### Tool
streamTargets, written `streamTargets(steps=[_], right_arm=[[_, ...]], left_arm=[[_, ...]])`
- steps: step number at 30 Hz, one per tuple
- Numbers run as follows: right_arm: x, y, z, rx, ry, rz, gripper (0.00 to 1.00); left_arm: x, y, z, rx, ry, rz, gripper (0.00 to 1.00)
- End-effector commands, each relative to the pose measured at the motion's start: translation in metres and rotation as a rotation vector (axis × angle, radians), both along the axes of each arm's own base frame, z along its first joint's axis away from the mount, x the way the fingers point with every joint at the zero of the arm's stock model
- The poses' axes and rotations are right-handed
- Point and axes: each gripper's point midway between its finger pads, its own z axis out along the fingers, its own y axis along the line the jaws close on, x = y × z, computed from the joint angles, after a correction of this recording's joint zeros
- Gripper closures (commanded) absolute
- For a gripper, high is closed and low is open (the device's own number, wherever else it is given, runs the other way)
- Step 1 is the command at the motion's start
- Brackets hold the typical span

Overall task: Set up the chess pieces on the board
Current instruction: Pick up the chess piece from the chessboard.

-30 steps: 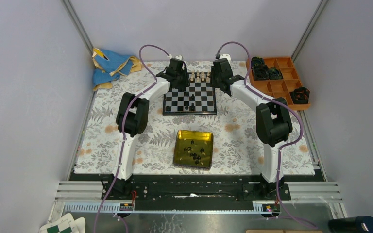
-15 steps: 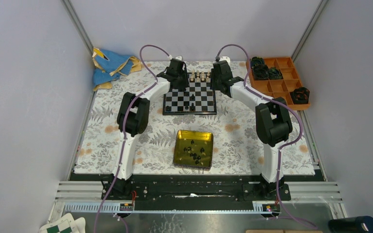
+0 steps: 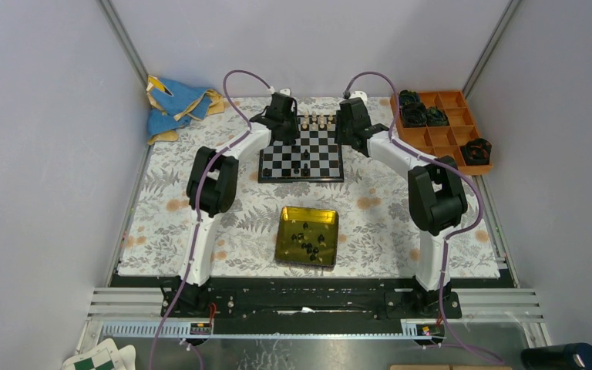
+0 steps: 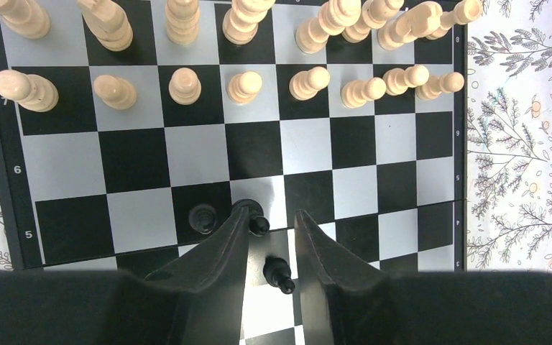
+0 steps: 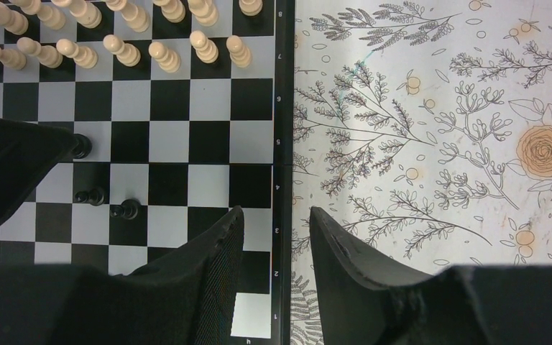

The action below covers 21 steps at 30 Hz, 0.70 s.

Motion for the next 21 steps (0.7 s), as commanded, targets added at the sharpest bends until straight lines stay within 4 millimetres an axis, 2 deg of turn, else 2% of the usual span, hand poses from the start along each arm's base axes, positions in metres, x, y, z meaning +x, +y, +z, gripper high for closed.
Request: streamTargets(steps=[1,14,21], right_arm=[[0.007,0.001,0.044,0.048,-0.105,-0.013,0.55],[0.006,-0.001,0.04,0.042,-0.097,-0.018,0.55],[0.006,0.001,0.038,0.05,-0.093,-0.016,0.55]], left_arm=[[0.005,0.0,-0.002,0.032,-0.01,0.0,0.65],[0.002,-0.003,-0.014,0.045,0.016,-0.015,0.7],[0.003,-0.002,-0.014,0.054,0.013,-0.013,0.77]])
